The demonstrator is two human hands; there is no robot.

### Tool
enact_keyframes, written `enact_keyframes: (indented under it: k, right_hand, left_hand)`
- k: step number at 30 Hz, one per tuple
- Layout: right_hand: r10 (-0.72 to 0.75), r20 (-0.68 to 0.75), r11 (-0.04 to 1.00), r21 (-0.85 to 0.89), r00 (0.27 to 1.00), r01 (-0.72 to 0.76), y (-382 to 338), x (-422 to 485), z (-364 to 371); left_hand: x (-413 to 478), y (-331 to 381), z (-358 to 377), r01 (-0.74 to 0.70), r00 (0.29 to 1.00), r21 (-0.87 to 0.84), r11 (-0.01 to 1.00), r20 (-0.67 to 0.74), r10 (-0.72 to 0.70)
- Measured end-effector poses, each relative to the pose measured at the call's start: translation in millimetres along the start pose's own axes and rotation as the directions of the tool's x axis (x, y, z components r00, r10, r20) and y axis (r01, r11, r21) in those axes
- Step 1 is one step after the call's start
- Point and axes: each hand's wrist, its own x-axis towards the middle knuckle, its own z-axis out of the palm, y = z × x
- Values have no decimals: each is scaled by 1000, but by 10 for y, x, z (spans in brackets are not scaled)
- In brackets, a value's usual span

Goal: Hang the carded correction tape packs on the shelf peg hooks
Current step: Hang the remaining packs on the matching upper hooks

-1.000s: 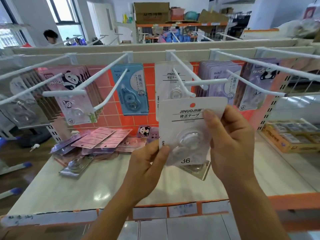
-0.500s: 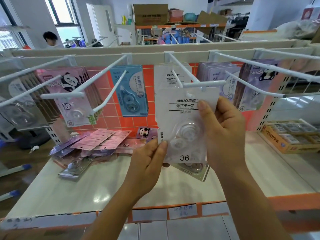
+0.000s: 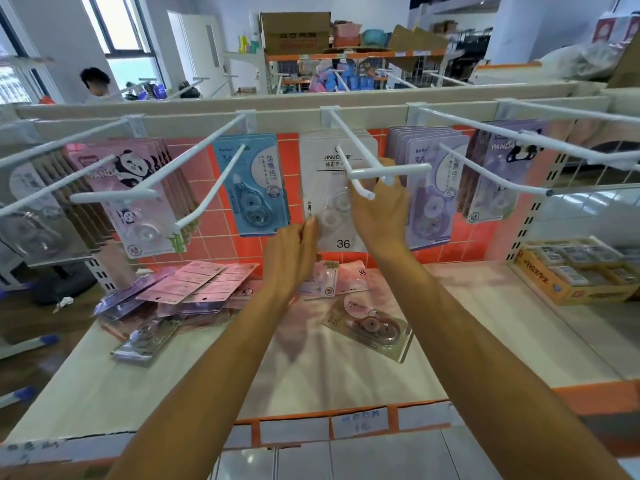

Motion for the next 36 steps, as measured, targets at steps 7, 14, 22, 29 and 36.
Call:
enact_keyframes:
  k: [7, 14, 22, 29, 36]
  right_hand:
    - [97, 176, 995, -12, 980, -96, 807, -679, -40]
    - [425, 492, 771, -636, 760, -20, 1659, -1140, -109]
    - [445, 481, 603, -784, 755, 145, 1512, -1227, -155]
    - [634, 412, 757, -503, 655, -417, 1373, -1238, -287]
    - [648, 385, 745, -145, 657, -651, 1321, -1257, -576]
  left_hand:
    - [-392, -351, 276, 197, 965, 19, 980, 171, -198]
    - [-855, -549, 623, 477, 781, -3, 879, 459, -423]
    - [-980, -526, 761, 592, 741, -85, 801, 449, -500]
    - [-1128, -406, 582, 631, 682, -113, 767, 551, -481]
    - [-1294, -198, 622, 664, 648, -255, 703, 665, -370]
